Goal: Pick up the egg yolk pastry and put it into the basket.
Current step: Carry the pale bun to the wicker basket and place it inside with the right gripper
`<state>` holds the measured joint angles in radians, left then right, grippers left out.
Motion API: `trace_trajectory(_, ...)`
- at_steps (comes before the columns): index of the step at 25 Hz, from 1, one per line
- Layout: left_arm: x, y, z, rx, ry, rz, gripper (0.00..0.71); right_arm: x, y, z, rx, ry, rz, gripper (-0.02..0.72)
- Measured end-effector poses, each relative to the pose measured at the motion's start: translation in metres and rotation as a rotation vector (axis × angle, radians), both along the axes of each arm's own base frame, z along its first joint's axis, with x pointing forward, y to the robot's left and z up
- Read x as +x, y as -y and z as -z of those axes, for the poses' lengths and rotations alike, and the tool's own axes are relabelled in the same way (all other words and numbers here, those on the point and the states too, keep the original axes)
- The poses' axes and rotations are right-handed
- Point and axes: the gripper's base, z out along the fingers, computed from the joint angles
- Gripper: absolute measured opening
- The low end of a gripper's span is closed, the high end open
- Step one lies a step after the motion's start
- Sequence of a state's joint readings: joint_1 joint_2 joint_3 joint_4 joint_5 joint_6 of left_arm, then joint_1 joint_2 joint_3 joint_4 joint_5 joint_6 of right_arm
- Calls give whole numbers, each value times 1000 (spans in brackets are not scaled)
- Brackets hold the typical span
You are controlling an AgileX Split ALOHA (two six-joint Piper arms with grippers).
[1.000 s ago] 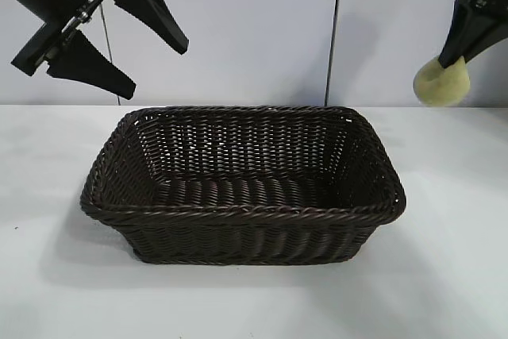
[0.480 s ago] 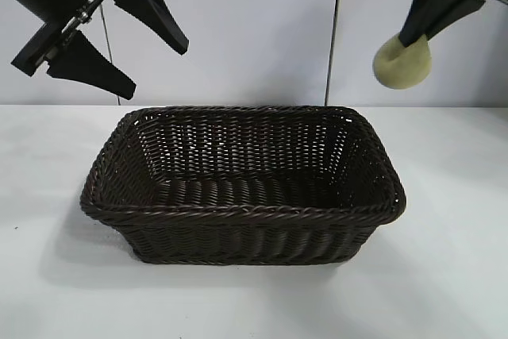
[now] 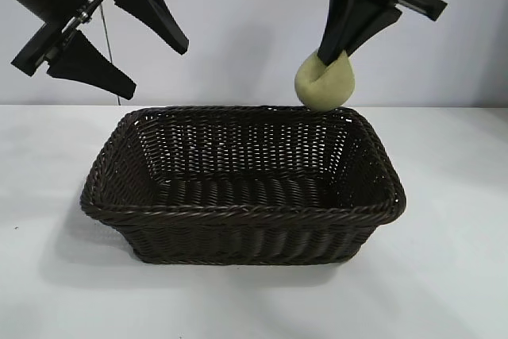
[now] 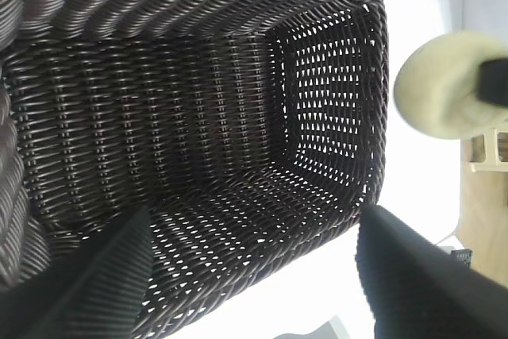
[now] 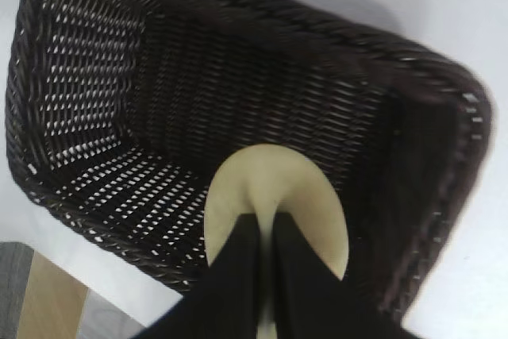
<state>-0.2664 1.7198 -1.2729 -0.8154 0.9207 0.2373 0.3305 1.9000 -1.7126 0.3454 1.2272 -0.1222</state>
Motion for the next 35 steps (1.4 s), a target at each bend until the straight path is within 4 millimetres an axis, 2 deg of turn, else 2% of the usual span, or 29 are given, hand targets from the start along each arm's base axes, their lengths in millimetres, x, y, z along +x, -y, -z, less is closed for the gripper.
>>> trace_trajectory(7,0,0,0,0,0,0,522,-2,-34,23,-8,-28,-49,21)
trace_trajectory(12,0,0,0,0,0,0,522,2,-52,58,-36,-91,-75,21)
trace_trajectory(16,0,0,0,0,0,0,522,8,-56,83,-53,-126,-73,21)
trace_trajectory(21,0,0,0,0,0,0,522,8,-57,85,-55,-127,-73,27)
trace_trajectory(24,0,0,0,0,0,0,522,8,-57,85,-55,-129,-72,98)
trace_trajectory(27,0,0,0,0,0,0,522,8,-57,85,-55,-133,-66,260)
trace_trajectory(30,0,0,0,0,0,0,522,7,-56,76,-45,-110,-63,413)
trace_trajectory(32,0,0,0,0,0,0,522,5,-55,63,-29,-71,-61,452)
trace_trajectory(35,0,0,0,0,-1,1,522,1,-49,39,-2,-20,-51,467)
